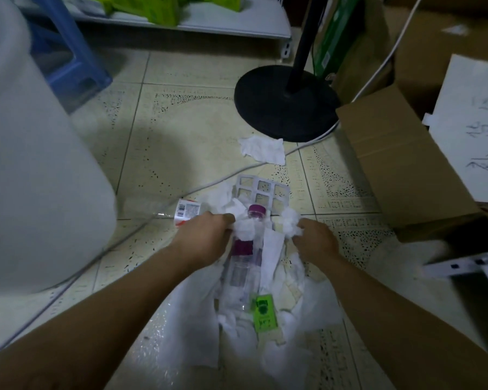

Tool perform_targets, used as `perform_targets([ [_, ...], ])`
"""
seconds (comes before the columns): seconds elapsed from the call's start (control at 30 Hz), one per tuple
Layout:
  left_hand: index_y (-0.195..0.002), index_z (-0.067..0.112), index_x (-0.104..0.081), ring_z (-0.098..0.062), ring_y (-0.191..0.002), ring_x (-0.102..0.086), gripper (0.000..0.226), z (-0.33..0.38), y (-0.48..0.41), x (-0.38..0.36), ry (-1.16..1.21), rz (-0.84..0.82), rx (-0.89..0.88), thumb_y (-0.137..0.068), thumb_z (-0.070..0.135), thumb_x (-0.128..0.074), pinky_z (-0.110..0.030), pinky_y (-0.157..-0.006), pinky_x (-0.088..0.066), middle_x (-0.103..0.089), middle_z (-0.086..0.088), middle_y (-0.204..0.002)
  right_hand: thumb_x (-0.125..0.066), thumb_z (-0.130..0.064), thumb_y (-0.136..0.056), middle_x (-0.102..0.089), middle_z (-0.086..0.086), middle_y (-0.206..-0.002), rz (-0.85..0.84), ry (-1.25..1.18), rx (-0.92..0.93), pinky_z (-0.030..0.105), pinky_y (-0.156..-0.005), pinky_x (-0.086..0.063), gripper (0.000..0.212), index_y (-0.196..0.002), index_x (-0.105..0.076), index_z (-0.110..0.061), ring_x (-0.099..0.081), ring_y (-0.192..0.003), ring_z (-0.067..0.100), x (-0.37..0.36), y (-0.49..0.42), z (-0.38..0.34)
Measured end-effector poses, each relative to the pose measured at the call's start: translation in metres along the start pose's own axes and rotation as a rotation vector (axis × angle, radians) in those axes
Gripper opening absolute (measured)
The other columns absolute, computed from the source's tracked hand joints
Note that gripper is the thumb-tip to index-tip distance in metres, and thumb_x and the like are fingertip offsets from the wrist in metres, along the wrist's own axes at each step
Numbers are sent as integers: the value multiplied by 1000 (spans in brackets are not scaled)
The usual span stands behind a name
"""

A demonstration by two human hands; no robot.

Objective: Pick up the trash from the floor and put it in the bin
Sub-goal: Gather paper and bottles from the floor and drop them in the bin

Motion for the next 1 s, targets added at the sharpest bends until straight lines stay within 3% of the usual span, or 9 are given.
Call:
perform_targets([
  [0.2,-60,24,-33,-30,-57,-52,32,-4,-6,51,89,17,-28,-87,10,-42,-35,-54,-45,-52,-9,-64,-80,-38,-71,-68,10,-95,-142,-60,86,28,-69,-47,46,-99,-65,-6,-63,-85,23,30,-2,-24],
  [0.3,-59,22,-37,-31,-59,-54,32,-5,-3,70,77,12,1,-89,12,-41,-33,-53,-44,-52,-9,-65,-67,-49,-81,-58,2,-81,-190,-137,116,27,-65,-38,37,-83,-63,-13,-55,-75,18,37,8,-45],
  [0.4,-56,21,-37,-22,-53,-46,35,-6,5,87,60,14,20,-89,9,-42,-29,-49,-32,-44,-3,-58,-52,-41,-94,-41,3,-57,-115,-236,149,29,-54,-26,46,-56,-39,-18,-39,-55,17,51,15,-65],
  [0.57,-59,18,-41,-26,-60,-51,33,-5,15,124,49,33,27,-90,6,-42,-32,-55,-38,-48,-4,-61,-65,-14,-86,-52,-3,-64,-131,-409,194,24,-59,-35,19,-68,-61,-17,-48,-58,9,88,26,-98],
  [0.63,-68,16,-53,-25,-68,-55,25,-3,20,144,31,60,17,-89,4,-44,-32,-59,-39,-57,-5,-71,-71,-7,-79,-54,-3,-64,-144,-476,228,24,-63,-40,21,-65,-62,-20,-49,-54,5,99,30,-114],
  [0.73,-96,12,-66,-24,-80,-60,21,-4,29,175,-37,108,12,-88,7,-46,-32,-67,-47,-65,-7,-91,-74,-2,-75,-61,7,-89,-217,-570,195,31,-66,-54,32,-101,-67,-19,-61,-73,16,111,37,-143],
  [0.83,-94,14,-67,-21,-79,-61,25,-5,38,210,-73,120,28,-90,31,-49,-36,-69,-54,-67,-6,-91,-71,-1,-79,-62,13,-107,-272,-581,224,30,-72,-58,45,-122,-59,-7,-66,-84,21,130,43,-176],
  [0.93,-86,11,-70,-25,-80,-62,51,-11,46,247,-146,205,11,-91,53,-41,-37,-72,-53,-67,-7,-86,-69,-2,-82,-63,8,-89,-248,-579,336,21,-63,-56,17,-99,-67,-2,-63,-76,16,162,49,-214],
  [1.0,-85,10,-67,-28,-87,-60,38,-22,52,274,-205,251,-34,-95,37,-42,-33,-74,-47,-64,-10,-90,-67,2,-83,-64,10,-82,-273,-644,391,23,-67,-58,5,-86,-67,-2,-63,-75,18,184,55,-242],
])
Point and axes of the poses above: each hand's wrist, its own y-axis away from the middle knuckle, its own x-axis out of the back of the hand, z = x × y, the point moved 2 cm from there along -y, towards the middle knuckle
